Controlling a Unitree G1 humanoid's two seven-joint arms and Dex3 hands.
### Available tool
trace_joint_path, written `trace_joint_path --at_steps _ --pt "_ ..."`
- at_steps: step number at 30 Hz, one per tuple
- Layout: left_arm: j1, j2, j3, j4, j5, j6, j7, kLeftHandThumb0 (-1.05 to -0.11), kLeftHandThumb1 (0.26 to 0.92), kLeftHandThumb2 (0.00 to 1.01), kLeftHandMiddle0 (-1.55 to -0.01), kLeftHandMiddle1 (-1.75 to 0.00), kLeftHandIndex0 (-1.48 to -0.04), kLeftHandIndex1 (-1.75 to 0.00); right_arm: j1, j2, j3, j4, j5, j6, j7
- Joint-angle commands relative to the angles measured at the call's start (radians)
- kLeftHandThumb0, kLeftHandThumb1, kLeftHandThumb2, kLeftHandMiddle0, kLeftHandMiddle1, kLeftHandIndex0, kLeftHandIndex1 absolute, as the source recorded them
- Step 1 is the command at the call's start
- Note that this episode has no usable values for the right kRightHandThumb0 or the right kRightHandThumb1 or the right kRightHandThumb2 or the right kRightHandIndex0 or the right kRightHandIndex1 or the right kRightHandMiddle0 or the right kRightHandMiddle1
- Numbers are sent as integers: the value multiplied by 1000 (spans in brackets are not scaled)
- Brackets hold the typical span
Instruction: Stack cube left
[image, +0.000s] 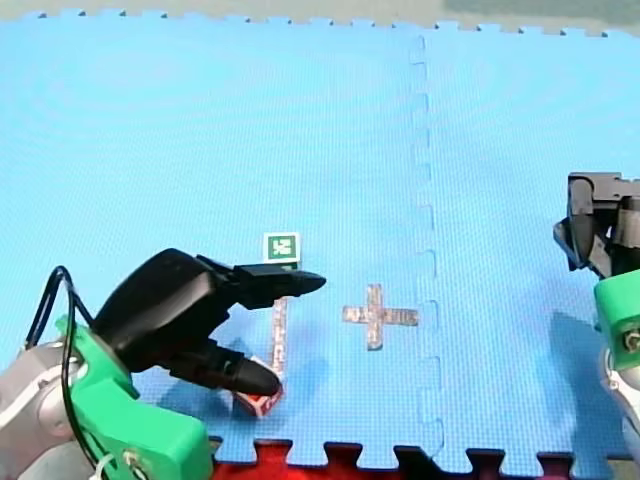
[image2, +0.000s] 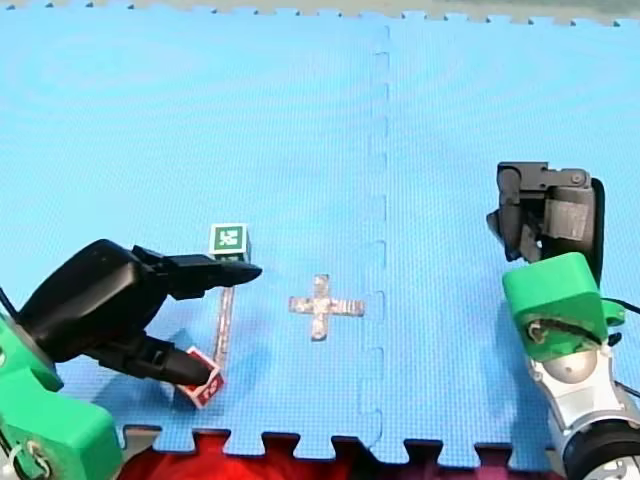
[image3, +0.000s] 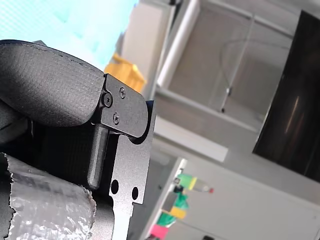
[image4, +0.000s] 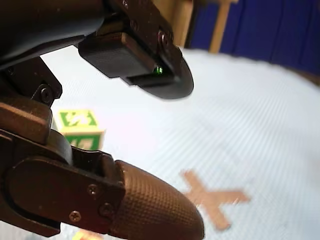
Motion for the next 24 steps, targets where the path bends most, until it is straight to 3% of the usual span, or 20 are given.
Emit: trace_joint_path --at_steps 1,8,12,16,24 --pt "32 77 40 -97 -57 111 -161 -1048 910 65 -894 -1746 -396 0 2 -22 -2 -14 -3 3 -31" --pt "68 105 68 -244 -64 237 -291 -1048 906 39 -874 -1746 -390 -1 4 -24 2 -18 -1 -3 -32" --pt "80 106 74 -272 -61 274 -326 -1048 905 29 -866 -1746 -413 -12 4 -28 1 -20 7 -6 -24" --pt "67 82 71 -183 -55 255 -301 -1048 903 20 -861 -1746 -490 -45 4 -33 -1 -22 19 -12 -9" --pt "22 44 66 -24 -69 161 -270 -1048 896 10 -859 -1746 -505 -42 1 -39 -7 -21 34 -20 13"
